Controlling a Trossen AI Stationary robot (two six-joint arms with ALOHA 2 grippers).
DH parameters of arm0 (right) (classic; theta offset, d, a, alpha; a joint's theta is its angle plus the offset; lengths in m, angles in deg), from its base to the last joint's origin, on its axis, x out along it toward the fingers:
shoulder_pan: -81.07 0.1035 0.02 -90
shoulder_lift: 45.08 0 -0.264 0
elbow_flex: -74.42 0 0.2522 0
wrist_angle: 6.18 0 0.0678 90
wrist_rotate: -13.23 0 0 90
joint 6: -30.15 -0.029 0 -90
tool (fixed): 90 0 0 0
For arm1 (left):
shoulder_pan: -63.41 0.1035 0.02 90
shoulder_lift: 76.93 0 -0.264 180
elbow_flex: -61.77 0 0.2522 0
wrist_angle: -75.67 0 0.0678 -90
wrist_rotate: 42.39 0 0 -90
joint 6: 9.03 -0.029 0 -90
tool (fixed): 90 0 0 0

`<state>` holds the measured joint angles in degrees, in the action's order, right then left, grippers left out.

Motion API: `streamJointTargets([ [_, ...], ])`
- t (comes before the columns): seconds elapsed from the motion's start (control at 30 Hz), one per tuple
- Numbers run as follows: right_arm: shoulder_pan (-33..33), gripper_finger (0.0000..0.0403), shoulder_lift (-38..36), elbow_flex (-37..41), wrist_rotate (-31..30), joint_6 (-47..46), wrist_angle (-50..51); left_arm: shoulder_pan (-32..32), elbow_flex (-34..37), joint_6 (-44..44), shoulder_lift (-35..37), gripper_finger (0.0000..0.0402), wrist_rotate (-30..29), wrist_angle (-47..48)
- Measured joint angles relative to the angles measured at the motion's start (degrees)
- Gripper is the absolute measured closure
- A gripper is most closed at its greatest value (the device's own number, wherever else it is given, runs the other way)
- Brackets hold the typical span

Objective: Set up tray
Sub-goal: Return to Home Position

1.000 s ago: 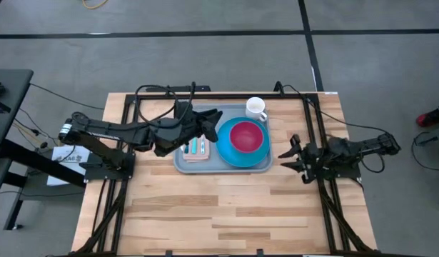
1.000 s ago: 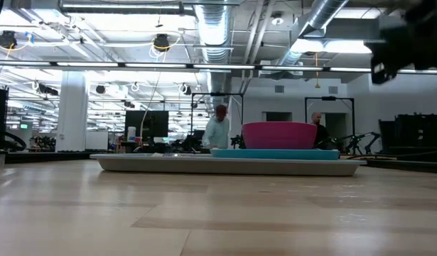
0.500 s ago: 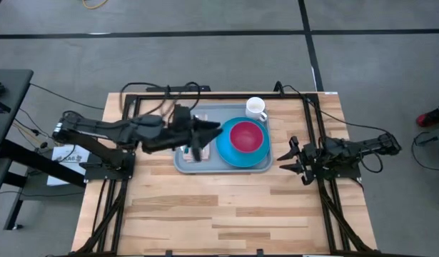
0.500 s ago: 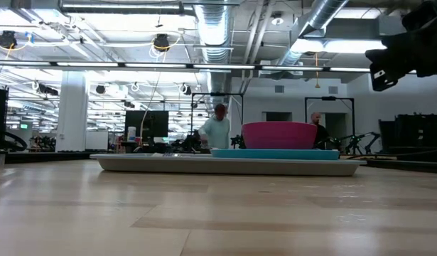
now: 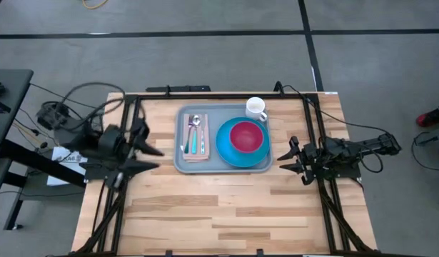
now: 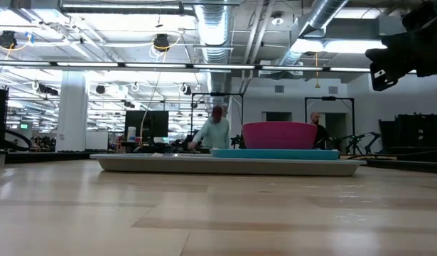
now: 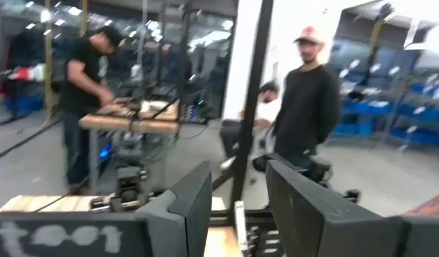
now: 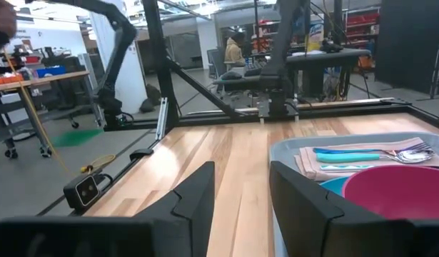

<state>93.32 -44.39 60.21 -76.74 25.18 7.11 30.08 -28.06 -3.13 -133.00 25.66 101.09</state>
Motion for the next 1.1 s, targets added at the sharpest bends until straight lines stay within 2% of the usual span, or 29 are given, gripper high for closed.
streamJointTargets([
  [0.13, 0.0, 0.0276, 0.0, 0.0, -0.02, 0.0, 0.02, -3.74, 18.2, -1.95, 10.38, 0.028, -0.43, -16.02],
  [0.27, 0.0, 0.0276, 0.0, 0.0, -0.02, 0.0, 0.02, -4.19, 34.81, -3.73, 22.21, 0.028, 3.13, -29.94],
  [0.37, 0.0, 0.0276, 0.0, 0.0, -0.02, 0.0, 0.02, -4.19, 44.63, -2.92, 32.15, 0.028, 4.61, -31.93],
  [0.5, 0.0, 0.0276, 0.0, 0.0, -0.03, 0.0, 0.03, -4.16, 53.78, 1.81, 46.42, 0.028, 7.71, -30.87],
  [0.6, -0.01, 0.0276, 0.0, 0.0, -0.03, 0.0, 0.02, -4.16, 57.54, 6.11, 56.04, 0.028, 9.66, -26.07],
  [0.67, 0.0, 0.0276, -0.02, 0.0, -0.08, -0.02, 0.02, -4.06, 58.03, 6.31, 55.75, 0.028, 9.65, -24.68],
  [0.73, 0.0, 0.0276, 0.19, 0.0, -0.08, -0.04, 0.01, -3.99, 58.31, 5.1, 55.58, 0.028, 14.02, -21.58],
  [0.87, 0.0, 0.0276, 0.57, -0.11, 0.13, -0.04, 0.06, -3.51, 59.67, 1.27, 55.86, 0.028, 8.34, -19.63],
  [0.97, 0.0, 0.0276, 0.77, -0.13, -0.03, -0.04, 0.12, -2.26, 59.29, -1.32, 56.04, 0.028, 7.2, -19.33],
  [1.1, 0.0, 0.0276, 0.81, -0.15, -0.03, -0.04, 0.18, 0.45, 59.51, -1.71, 55.84, 0.028, 7.19, -12.09],
])
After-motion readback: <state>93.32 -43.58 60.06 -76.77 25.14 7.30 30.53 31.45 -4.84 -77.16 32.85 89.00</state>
